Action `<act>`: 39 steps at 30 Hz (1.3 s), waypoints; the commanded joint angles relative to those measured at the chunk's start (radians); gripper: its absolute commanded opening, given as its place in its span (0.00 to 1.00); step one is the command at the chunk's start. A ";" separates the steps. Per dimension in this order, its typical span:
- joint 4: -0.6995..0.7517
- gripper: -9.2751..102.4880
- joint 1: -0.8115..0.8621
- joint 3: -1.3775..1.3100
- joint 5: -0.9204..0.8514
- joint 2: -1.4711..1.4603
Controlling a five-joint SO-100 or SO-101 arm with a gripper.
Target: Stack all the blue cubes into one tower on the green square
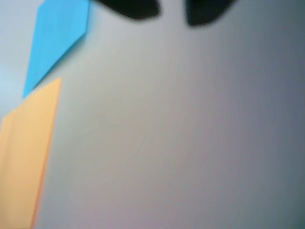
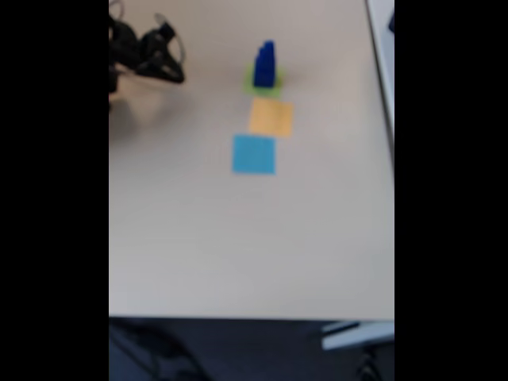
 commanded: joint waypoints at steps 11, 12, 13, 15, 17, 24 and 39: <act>0.000 0.08 0.009 0.009 -0.092 0.028; 0.002 0.08 0.012 0.009 -0.097 0.028; 0.002 0.08 0.012 0.009 -0.103 0.028; 0.003 0.08 0.008 0.009 -0.118 0.028; 0.003 0.08 0.002 0.009 -0.130 0.028; 0.006 0.08 -0.006 0.009 -0.150 0.028; 0.006 0.08 -0.006 0.009 -0.150 0.028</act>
